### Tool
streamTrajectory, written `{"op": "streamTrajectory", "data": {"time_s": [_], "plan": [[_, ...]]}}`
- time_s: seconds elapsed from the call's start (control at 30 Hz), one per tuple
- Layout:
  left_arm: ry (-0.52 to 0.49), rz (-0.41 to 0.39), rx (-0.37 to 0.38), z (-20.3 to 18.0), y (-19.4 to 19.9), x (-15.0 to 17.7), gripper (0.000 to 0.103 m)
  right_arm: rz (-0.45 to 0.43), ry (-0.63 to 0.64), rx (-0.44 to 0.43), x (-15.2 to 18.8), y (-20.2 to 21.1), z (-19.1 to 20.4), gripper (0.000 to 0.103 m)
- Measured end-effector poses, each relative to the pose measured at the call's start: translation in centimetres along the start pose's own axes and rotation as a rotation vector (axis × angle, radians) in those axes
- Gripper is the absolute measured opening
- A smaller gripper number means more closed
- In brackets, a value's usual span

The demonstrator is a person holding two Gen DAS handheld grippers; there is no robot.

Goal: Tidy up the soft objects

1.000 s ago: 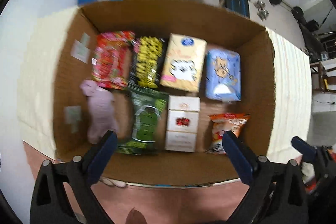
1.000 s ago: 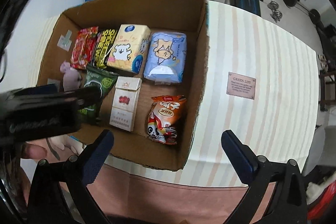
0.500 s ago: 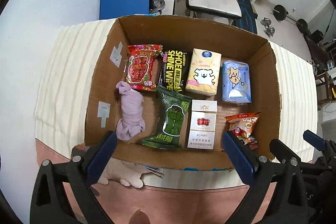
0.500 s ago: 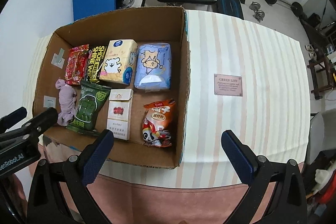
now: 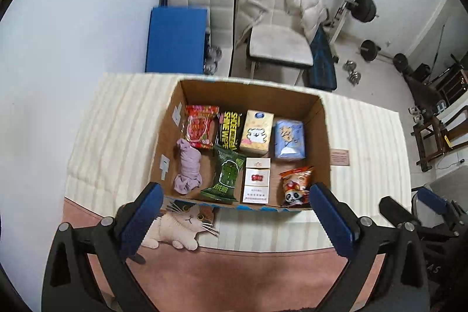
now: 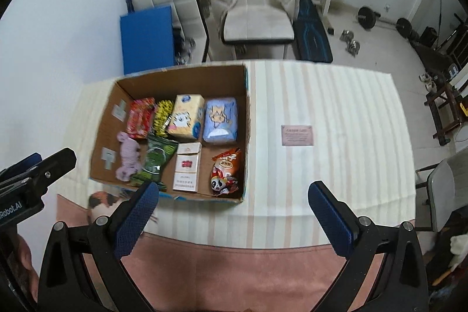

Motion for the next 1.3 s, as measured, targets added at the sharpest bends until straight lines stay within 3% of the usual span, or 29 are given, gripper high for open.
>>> {"op": "streamTrajectory", "data": {"time_s": [0.27, 0.57, 0.87, 1.3], "plan": [[-0.043, -0.07, 0.036, -1.4, 6.9, 0.3, 0.103, -0.13, 0.003, 0.009, 0.2, 9.8, -0.6, 0.103], [-0.075, -0.135, 0.028, -1.9, 11.6, 0.5, 0.103, -0.207, 0.022, 0.01, 0.8, 16.4, -0.6, 0.103], [-0.077, -0.153, 0.031, -2.1, 13.5, 1.2, 0.103, -0.234, 0.027, 0.02, 1.6, 19.3, -0.7, 0.103], [-0.07, -0.173, 0.017, -1.9, 14.6, 2.0, 0.103, -0.248, 0.045, 0.026, 2.1, 20.3, -0.7, 0.103]]}}
Point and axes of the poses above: each gripper's, at about its wrist camera, not at the fingertips, and y roughly against the way its jaws point, z to its left, x to its underside, the point moved 4 cm from there along -y, roughly the way its jaws point, and after that the axes turned 7 degrees about -z, right-handed, at the moved point
